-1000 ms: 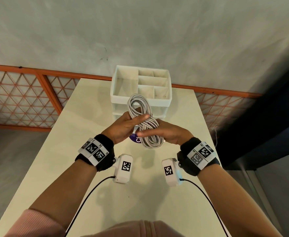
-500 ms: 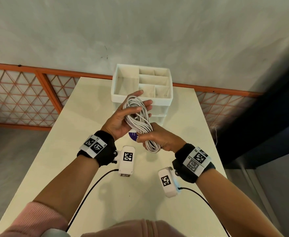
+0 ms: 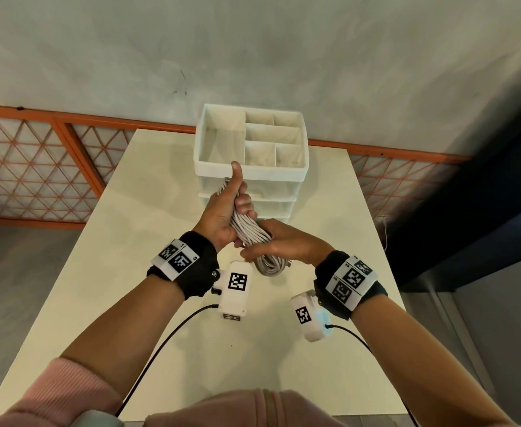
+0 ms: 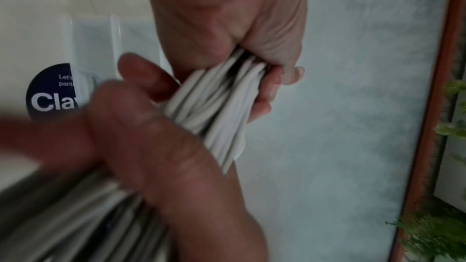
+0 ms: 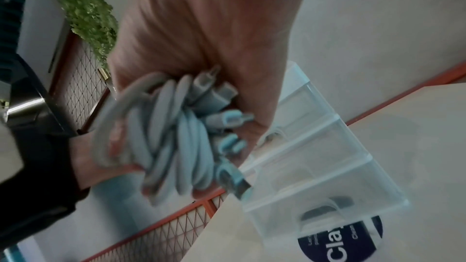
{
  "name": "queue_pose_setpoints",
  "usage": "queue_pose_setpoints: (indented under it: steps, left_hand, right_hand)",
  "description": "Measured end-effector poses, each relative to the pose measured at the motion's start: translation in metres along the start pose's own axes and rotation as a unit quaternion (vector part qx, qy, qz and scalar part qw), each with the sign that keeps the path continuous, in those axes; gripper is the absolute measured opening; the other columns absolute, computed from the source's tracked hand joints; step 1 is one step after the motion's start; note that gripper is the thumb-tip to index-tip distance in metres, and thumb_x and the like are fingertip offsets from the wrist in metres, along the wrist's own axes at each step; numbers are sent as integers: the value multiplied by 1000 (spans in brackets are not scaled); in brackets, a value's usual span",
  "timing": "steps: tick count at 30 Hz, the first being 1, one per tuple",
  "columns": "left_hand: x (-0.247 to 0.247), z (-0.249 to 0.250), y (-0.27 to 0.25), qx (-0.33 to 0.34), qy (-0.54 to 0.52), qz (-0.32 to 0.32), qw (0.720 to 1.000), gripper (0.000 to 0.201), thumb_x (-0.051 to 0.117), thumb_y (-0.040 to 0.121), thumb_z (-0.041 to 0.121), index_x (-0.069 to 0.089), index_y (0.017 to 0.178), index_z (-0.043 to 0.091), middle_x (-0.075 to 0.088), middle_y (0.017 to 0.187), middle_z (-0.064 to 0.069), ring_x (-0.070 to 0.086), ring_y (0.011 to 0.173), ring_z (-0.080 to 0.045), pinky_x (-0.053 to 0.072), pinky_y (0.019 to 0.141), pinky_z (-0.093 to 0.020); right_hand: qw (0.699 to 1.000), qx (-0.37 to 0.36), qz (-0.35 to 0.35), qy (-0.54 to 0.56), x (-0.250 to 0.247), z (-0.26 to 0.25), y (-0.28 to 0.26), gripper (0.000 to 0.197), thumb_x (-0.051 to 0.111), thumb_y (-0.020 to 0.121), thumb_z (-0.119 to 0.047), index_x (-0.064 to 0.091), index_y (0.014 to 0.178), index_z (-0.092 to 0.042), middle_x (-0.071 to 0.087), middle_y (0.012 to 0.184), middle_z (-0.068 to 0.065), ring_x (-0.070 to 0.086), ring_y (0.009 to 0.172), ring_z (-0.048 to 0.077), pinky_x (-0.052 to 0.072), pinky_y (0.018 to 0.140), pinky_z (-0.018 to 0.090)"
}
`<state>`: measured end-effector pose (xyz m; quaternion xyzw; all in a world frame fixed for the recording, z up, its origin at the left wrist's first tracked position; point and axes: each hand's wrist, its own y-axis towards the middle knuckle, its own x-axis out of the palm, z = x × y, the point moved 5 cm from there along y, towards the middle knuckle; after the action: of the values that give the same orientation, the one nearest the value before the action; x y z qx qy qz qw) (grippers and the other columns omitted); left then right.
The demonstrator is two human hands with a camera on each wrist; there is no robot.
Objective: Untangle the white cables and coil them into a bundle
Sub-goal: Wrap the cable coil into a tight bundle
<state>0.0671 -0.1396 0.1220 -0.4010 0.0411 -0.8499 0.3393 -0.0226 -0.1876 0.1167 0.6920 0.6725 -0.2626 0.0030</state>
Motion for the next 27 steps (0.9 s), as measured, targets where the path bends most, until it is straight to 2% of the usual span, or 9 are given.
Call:
queue_pose_setpoints:
  steps: [2,4,6,9,12,15,22,25,27]
  left_hand:
    - [-3,-5,1,-15,-5,2,1000,46,53,86,55,40,59,21,30,38,11,31,34,-3,40,41,-15]
    - [-5,-9,1,-19,-17,14,1000,44,56,85,52,41,60,20,33,40,9,37,36,-3,44,43,-17]
    - [-6,-10,2,-24,-18,19,999,40,60,86,46,45,60,19,43,43,7,51,42,-6,50,52,-22]
    - [-9,-8,4,-19,-1,21,1000,32,62,88,36,52,64,17,62,57,3,69,65,-8,56,61,-28]
    - [-12,-10,6,-12,-9,7,1000,43,56,86,52,48,62,18,57,55,4,61,57,-7,56,59,-26]
    - [-12,-14,10,-24,-41,19,999,63,37,79,76,42,58,17,45,48,3,46,42,-11,50,52,-21]
    - [-25,-39,30,-92,-30,93,991,46,37,99,32,32,56,17,32,35,6,29,28,-9,36,38,-14]
    - [-32,-52,42,-114,-31,106,987,42,34,99,28,33,58,17,34,35,6,32,29,-9,37,39,-16]
    - [-34,-60,48,-128,-35,99,986,41,35,98,31,39,60,15,43,39,2,44,35,-11,44,48,-21]
  right_hand:
    - [1000,0,-10,7,3,2,0,18,67,85,-20,59,90,-4,63,76,8,62,71,19,51,76,34]
    - [1000,4,-6,14,3,6,1,31,68,85,-28,57,86,1,58,65,2,59,61,16,52,72,38]
    - [999,15,3,34,1,11,1,43,67,83,-37,57,89,5,58,62,1,58,59,17,54,75,44]
    - [998,12,10,66,-1,11,-2,30,59,90,-36,59,84,-6,55,61,2,56,54,13,55,70,38]
    - [997,4,18,81,-3,10,-3,33,46,96,-36,58,91,-6,52,63,5,54,50,8,55,62,30]
    - [998,19,22,62,-3,18,0,37,45,95,-42,59,91,-7,56,63,4,56,53,11,55,65,33]
    - [998,64,1,26,-2,39,6,41,50,91,-50,58,80,-11,59,63,1,57,55,16,52,63,28]
    - [997,74,-5,12,-3,47,9,39,47,93,-48,55,77,-13,58,62,0,56,51,10,50,59,22]
    - [996,92,-1,21,-6,56,11,41,46,93,-49,55,79,-11,58,63,1,56,52,12,51,61,24]
